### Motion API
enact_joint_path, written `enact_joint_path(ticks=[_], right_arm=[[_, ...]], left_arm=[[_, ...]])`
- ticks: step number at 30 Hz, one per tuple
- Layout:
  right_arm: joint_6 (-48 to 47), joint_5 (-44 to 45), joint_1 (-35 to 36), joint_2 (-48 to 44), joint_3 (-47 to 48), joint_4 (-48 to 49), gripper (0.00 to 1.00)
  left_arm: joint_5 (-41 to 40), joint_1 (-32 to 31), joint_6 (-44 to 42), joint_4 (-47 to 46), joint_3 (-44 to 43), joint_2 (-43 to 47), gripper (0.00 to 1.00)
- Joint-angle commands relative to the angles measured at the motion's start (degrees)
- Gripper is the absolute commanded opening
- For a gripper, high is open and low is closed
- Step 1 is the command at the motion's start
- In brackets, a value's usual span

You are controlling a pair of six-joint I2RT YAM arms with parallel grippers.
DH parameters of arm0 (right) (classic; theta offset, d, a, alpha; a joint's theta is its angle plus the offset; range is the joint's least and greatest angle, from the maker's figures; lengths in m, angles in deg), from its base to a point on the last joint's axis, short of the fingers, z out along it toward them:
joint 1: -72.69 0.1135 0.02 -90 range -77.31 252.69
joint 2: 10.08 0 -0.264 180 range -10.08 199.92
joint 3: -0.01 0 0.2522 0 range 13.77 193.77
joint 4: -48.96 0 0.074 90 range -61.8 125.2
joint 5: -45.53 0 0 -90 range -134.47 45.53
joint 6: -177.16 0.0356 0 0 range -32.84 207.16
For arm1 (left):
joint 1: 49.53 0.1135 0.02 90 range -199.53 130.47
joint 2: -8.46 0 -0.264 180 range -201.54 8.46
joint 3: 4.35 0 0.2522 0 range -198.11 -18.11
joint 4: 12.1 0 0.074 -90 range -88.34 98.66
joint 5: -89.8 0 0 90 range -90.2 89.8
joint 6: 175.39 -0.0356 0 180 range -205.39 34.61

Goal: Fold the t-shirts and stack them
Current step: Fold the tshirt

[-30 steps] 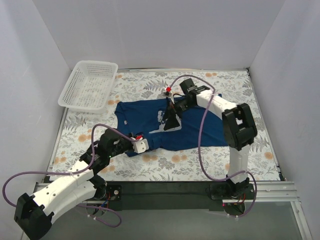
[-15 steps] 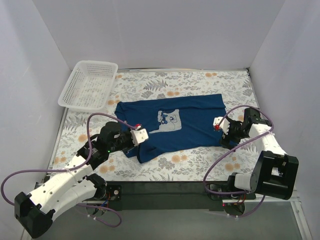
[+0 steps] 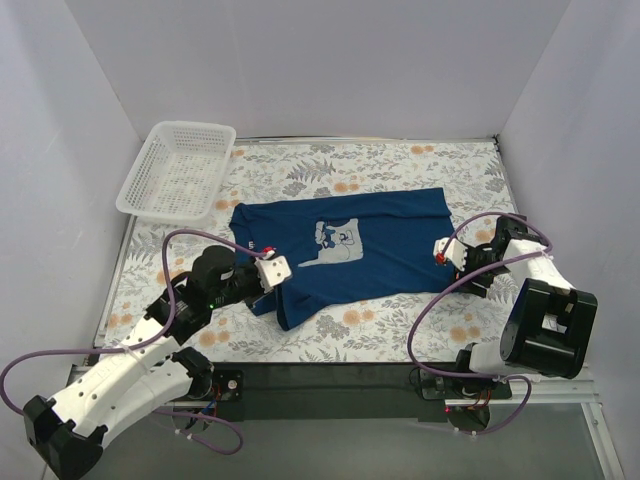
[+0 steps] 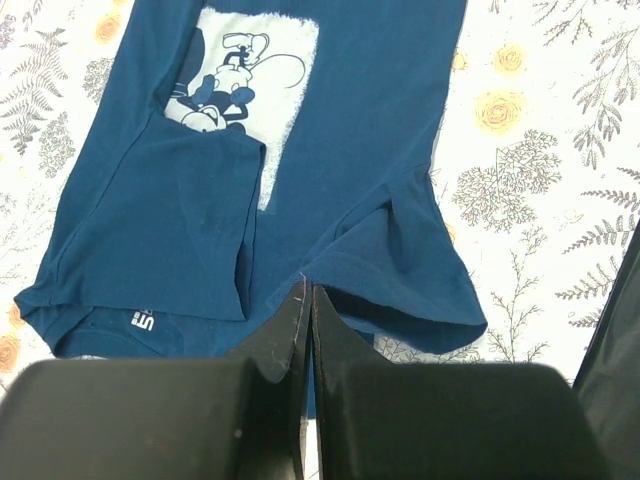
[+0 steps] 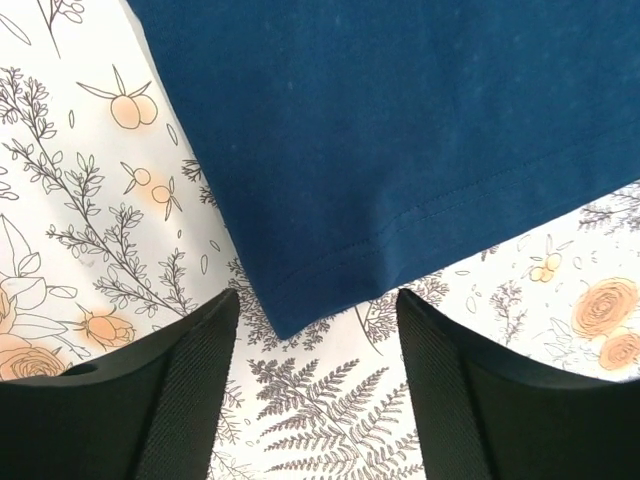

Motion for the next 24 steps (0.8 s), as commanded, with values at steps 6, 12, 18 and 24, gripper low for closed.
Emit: enact_joint_path(ticks=[6, 12, 18, 24], right_arm=[[-1.5, 1.1, -0.4, 2.9, -0.1, -0.3, 0.52], [-1.2, 1.2, -0.4, 5.0, 0.3, -0.1, 0.45], [-1.1, 0.9, -0.4, 5.7, -0.2, 0.0, 0.36], [2.0, 1.1, -0.4, 5.7, 1.3, -0.6, 0.18]], left_arm=[[0.8, -0.4, 1.0, -0.3, -0.9, 0.1, 0.00], [1.0, -0.4, 1.8, -0.2, -1.5, -1.3, 0.00], [1.1, -0.4, 2.2, -0.2, -1.7, -1.9, 0.00], [-0.1, -0.4, 4.0, -0.2, -2.3, -1.4, 0.00]])
